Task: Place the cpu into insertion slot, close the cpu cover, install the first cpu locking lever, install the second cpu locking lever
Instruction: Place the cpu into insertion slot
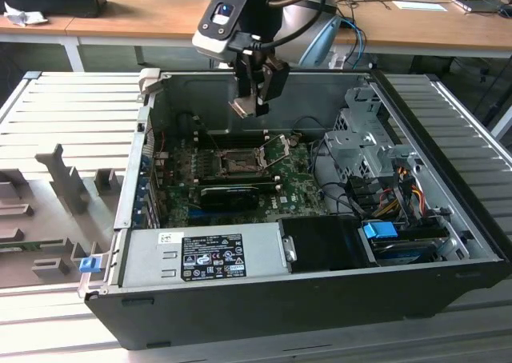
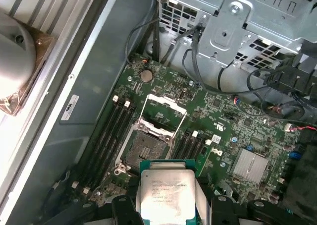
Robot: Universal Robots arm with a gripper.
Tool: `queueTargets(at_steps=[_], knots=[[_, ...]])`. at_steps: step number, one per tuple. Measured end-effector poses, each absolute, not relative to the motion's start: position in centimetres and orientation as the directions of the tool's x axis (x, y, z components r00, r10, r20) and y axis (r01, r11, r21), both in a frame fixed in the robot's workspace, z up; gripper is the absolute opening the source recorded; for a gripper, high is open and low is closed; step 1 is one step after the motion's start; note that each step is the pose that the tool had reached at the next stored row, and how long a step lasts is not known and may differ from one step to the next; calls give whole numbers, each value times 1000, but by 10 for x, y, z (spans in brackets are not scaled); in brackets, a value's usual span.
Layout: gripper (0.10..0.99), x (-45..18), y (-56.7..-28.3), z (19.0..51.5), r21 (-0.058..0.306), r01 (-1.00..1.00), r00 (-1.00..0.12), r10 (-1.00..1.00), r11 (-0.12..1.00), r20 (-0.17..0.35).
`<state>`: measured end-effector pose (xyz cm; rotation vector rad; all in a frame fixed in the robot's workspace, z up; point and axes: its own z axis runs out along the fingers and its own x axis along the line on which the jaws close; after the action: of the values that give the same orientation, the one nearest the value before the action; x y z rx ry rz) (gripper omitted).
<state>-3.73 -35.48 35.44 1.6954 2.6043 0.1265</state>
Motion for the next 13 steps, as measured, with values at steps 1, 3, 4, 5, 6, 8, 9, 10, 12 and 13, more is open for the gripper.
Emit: queueTargets(at_steps=[1,3,4,5,6,8,9,10,12,13], knots=[[529,-37,-355,354,85,914,-400,916,397,18],[529,-37,-355,354,85,922,-380,925,377,18],[529,-37,-355,354,85,926,-371,928,368,18],[529,-37,-355,354,85,928,-365,931,363,18],[529,-37,-355,354,85,930,-360,933,357,18],[529,-37,-355,354,85,935,-347,938,345,18],[529,-37,-355,354,85,937,-342,940,339,18],[529,-37,-355,354,85,939,-336,942,333,18],[529,-37,-355,354,85,943,-325,946,322,18],[529,-37,-355,354,85,947,-312,950,309,18]])
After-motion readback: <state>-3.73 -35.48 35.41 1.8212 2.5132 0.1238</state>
